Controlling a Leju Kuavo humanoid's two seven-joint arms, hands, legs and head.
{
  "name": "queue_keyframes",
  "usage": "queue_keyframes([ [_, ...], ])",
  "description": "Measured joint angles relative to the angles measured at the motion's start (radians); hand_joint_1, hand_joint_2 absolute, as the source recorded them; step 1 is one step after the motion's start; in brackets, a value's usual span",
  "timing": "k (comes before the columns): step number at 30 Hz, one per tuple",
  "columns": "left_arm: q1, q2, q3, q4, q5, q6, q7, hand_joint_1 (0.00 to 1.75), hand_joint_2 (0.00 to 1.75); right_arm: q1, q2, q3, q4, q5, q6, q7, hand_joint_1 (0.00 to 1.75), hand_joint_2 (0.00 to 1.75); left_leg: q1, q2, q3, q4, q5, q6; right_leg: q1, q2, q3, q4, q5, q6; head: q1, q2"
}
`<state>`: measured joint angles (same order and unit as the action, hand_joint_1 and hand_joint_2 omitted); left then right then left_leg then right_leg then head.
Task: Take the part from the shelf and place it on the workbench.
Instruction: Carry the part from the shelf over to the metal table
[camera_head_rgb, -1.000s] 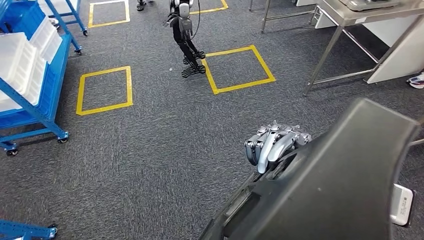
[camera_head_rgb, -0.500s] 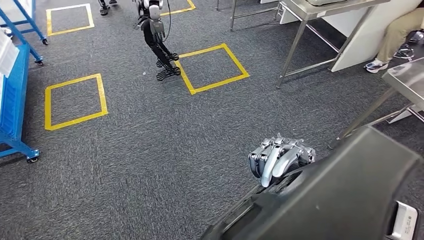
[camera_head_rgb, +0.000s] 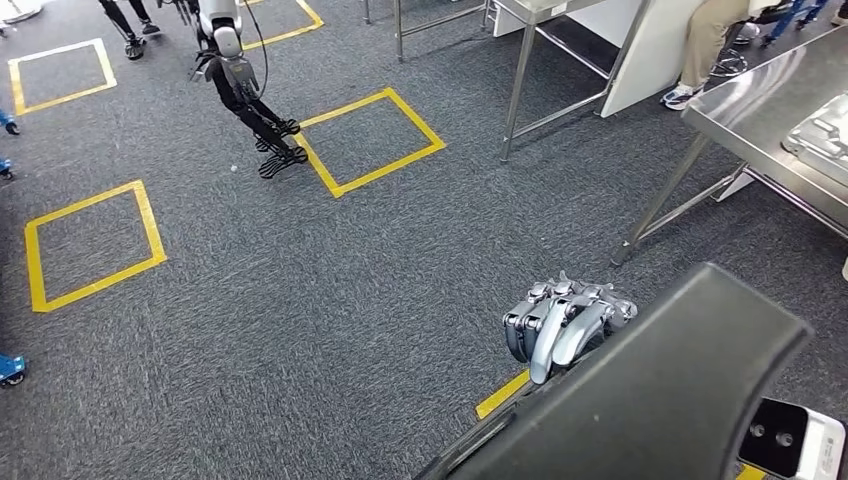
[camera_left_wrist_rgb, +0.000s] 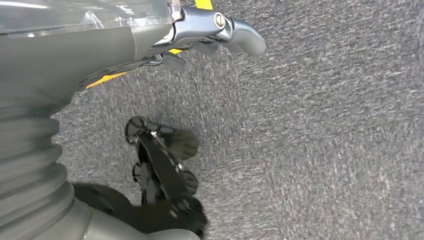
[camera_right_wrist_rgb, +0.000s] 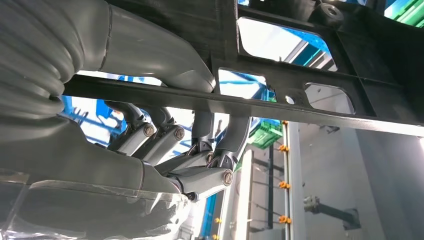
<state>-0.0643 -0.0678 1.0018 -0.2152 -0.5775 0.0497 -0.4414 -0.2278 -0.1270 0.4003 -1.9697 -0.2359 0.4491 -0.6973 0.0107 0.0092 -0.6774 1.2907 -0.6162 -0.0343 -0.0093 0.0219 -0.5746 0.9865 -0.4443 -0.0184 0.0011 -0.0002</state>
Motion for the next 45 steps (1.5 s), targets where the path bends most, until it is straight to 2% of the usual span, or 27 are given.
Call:
queue_keyframes([
  [1,0.002,0.001,0.001,0.000,0.001,-0.001,0.000,0.00,1.75,-0.001,0.000,-0.002,0.001,-0.004,0.002,0.000,1.75,1.75,0.001,0.000,-0.006,0.011,0.008,-0.001,0.000,0.012,-0.001,0.002,0.000,0.000,0.000,0.000],
  [2,0.002,0.002,0.002,0.000,0.001,-0.001,0.000,0.00,1.75,-0.002,0.000,-0.005,0.002,-0.010,0.004,0.000,1.75,1.75,0.002,-0.002,0.008,-0.023,0.036,-0.001,-0.001,0.025,-0.001,0.005,-0.001,0.002,0.000,0.000],
  [3,0.002,0.004,0.003,0.000,0.001,-0.001,0.000,0.00,1.75,-0.006,0.000,-0.006,0.004,-0.015,0.005,0.000,1.75,1.75,0.005,-0.011,0.039,-0.090,0.075,-0.002,-0.002,0.037,-0.001,0.010,-0.003,0.005,0.000,0.000],
  [5,0.002,0.006,0.004,0.000,0.000,-0.002,-0.001,0.00,1.75,-0.018,0.000,-0.008,0.008,-0.025,0.007,0.000,1.75,1.75,0.013,-0.056,0.100,-0.222,0.126,-0.001,-0.003,0.060,-0.007,0.022,-0.007,0.015,-0.001,0.000],
  [7,0.002,0.006,0.007,0.000,0.000,-0.003,-0.001,0.00,1.75,-0.029,-0.001,-0.011,0.012,-0.031,0.007,0.000,1.75,1.75,0.014,-0.082,0.119,-0.268,0.131,0.006,-0.003,0.080,-0.018,0.029,-0.006,0.028,-0.002,0.000],
  [9,0.000,0.006,0.009,0.000,0.000,-0.003,-0.002,0.00,1.75,-0.035,-0.005,-0.012,0.014,-0.038,0.002,0.000,1.75,1.75,0.012,-0.064,0.118,-0.272,0.136,0.021,-0.007,0.094,-0.025,0.028,-0.001,0.041,-0.002,0.000],
  [11,-0.001,0.006,0.012,0.000,0.000,-0.004,-0.002,0.00,1.75,-0.048,-0.011,-0.012,0.016,-0.047,-0.005,0.001,1.75,1.75,0.012,-0.041,0.119,-0.281,0.144,0.037,-0.006,0.060,-0.043,0.060,-0.023,0.049,0.003,0.000],
  [13,0.000,0.006,0.016,0.000,0.000,-0.004,-0.002,0.00,1.75,-0.065,-0.015,-0.012,0.020,-0.058,-0.014,0.002,1.75,1.75,0.009,-0.016,0.117,-0.286,0.147,0.047,-0.004,0.007,-0.097,0.171,-0.083,0.054,0.010,0.000],
  [15,0.001,0.007,0.020,0.000,0.000,-0.004,-0.002,0.00,1.75,-0.077,-0.018,-0.010,0.024,-0.069,-0.025,0.006,1.75,1.75,0.003,0.008,0.115,-0.285,0.146,0.050,-0.005,-0.011,-0.155,0.296,-0.131,0.057,0.011,0.000],
  [16,0.001,0.007,0.020,0.000,0.000,-0.004,-0.002,0.00,1.75,-0.081,-0.018,-0.009,0.025,-0.072,-0.029,0.009,1.75,1.75,0.001,0.020,0.114,-0.285,0.146,0.050,-0.005,-0.014,-0.163,0.316,-0.130,0.057,0.011,0.000],
  [17,0.000,0.007,0.021,0.000,0.000,-0.004,-0.002,0.00,1.75,-0.085,-0.018,-0.007,0.027,-0.074,-0.031,0.012,1.75,1.75,-0.001,0.030,0.115,-0.285,0.145,0.051,-0.004,-0.017,-0.150,0.295,-0.112,0.054,0.011,0.000],
  [20,-0.004,0.006,0.021,0.000,0.000,-0.005,-0.002,0.00,1.75,-0.103,-0.021,-0.004,0.027,-0.080,-0.041,0.018,1.75,1.75,-0.007,0.057,0.120,-0.285,0.142,0.047,0.009,-0.063,-0.037,0.087,-0.029,0.033,0.010,0.000],
  [22,-0.005,0.005,0.021,0.000,-0.002,-0.005,-0.002,0.00,1.75,-0.111,-0.023,-0.002,0.026,-0.082,-0.047,0.019,1.75,1.75,-0.010,0.072,0.123,-0.286,0.139,0.039,0.019,-0.085,-0.005,0.020,-0.017,0.019,0.009,0.000],
  [24,-0.007,0.005,0.021,0.000,-0.004,-0.005,-0.002,0.00,1.75,-0.112,-0.025,0.000,0.026,-0.084,-0.051,0.020,1.75,1.75,-0.011,0.087,0.126,-0.288,0.136,0.029,0.019,-0.067,-0.006,0.014,-0.014,0.012,0.008,0.000],
  [25,-0.009,0.005,0.021,0.000,-0.005,-0.005,-0.003,0.00,1.75,-0.112,-0.027,0.000,0.026,-0.085,-0.053,0.020,1.75,1.75,-0.010,0.081,0.126,-0.282,0.130,0.023,0.015,-0.057,-0.002,0.008,-0.010,0.009,0.008,0.000],
  [27,-0.009,0.006,0.021,0.000,-0.005,-0.006,-0.004,0.00,1.75,-0.113,-0.028,0.001,0.025,-0.088,-0.054,0.018,1.75,1.75,-0.008,0.045,0.104,-0.222,0.090,0.015,0.007,-0.038,0.005,-0.004,-0.002,0.002,0.005,0.000],
  [29,-0.005,0.006,0.021,0.000,-0.006,-0.006,-0.004,0.00,1.75,-0.112,-0.029,0.003,0.026,-0.091,-0.055,0.013,1.75,1.75,-0.004,0.008,0.045,-0.092,0.027,0.009,0.006,-0.019,0.006,-0.005,-0.001,-0.002,0.002,0.000],
  [31,0.000,0.006,0.021,0.000,-0.006,-0.005,-0.005,0.00,1.75,-0.109,-0.030,0.005,0.027,-0.094,-0.054,0.010,1.75,1.75,-0.002,0.001,-0.003,-0.003,0.007,0.005,0.006,0.006,0.005,-0.002,-0.002,-0.002,0.000,0.000],
  [32,0.001,0.006,0.021,0.000,-0.006,-0.005,-0.005,0.00,1.75,-0.109,-0.030,0.006,0.028,-0.095,-0.054,0.008,1.75,1.75,-0.001,0.000,-0.002,-0.013,0.027,0.004,0.006,0.019,0.005,0.001,-0.004,-0.001,0.000,0.000],
  [33,0.002,0.007,0.021,0.000,-0.006,-0.005,-0.005,0.00,1.75,-0.109,-0.031,0.007,0.029,-0.096,-0.054,0.008,1.75,1.75,0.001,-0.004,0.018,-0.064,0.064,0.004,0.005,0.032,0.006,0.005,-0.006,0.001,0.000,0.000],
  [35,0.001,0.007,0.021,0.000,-0.006,-0.004,-0.006,0.00,1.75,-0.111,-0.031,0.007,0.029,-0.097,-0.055,0.007,1.75,1.75,0.007,-0.035,0.077,-0.202,0.129,0.005,0.004,0.055,0.004,0.017,-0.013,0.008,-0.001,0.000],
  [37,0.000,0.007,0.021,0.000,-0.006,-0.005,-0.007,0.00,1.75,-0.115,-0.031,0.009,0.029,-0.098,-0.057,0.010,1.75,1.75,0.010,-0.065,0.106,-0.268,0.144,0.010,0.003,0.074,-0.005,0.025,-0.016,0.018,-0.002,0.000],
  [39,-0.003,0.007,0.021,0.000,-0.006,-0.005,-0.008,0.00,1.75,-0.118,-0.031,0.011,0.029,-0.100,-0.061,0.017,1.75,1.75,0.008,-0.060,0.108,-0.272,0.141,0.021,0.000,0.090,-0.012,0.025,-0.012,0.030,-0.003,0.000],
  [40,-0.006,0.006,0.021,0.000,-0.006,-0.006,-0.008,0.00,1.75,-0.119,-0.031,0.012,0.029,-0.101,-0.063,0.021,1.75,1.75,0.008,-0.051,0.110,-0.277,0.144,0.028,-0.001,0.090,-0.013,0.025,-0.013,0.035,-0.004,0.000],
  [42,-0.010,0.006,0.021,0.000,-0.007,-0.010,-0.007,0.00,1.75,-0.127,-0.031,0.014,0.029,-0.102,-0.069,0.029,1.75,1.75,0.010,-0.031,0.113,-0.286,0.149,0.042,0.001,0.054,-0.032,0.063,-0.037,0.045,0.002,0.000],
  [44,-0.010,0.006,0.021,0.000,-0.008,-0.014,-0.005,0.00,1.75,-0.137,-0.031,0.016,0.030,-0.106,-0.074,0.036,1.75,1.75,0.009,-0.010,0.114,-0.290,0.150,0.049,0.000,0.004,-0.090,0.180,-0.097,0.054,0.009,0.000],
  [45,-0.009,0.006,0.022,0.000,-0.008,-0.016,-0.004,0.00,1.75,-0.140,-0.031,0.018,0.031,-0.108,-0.074,0.039,1.75,1.75,0.008,0.001,0.114,-0.290,0.149,0.051,-0.001,-0.006,-0.125,0.249,-0.123,0.057,0.009,0.000],
])
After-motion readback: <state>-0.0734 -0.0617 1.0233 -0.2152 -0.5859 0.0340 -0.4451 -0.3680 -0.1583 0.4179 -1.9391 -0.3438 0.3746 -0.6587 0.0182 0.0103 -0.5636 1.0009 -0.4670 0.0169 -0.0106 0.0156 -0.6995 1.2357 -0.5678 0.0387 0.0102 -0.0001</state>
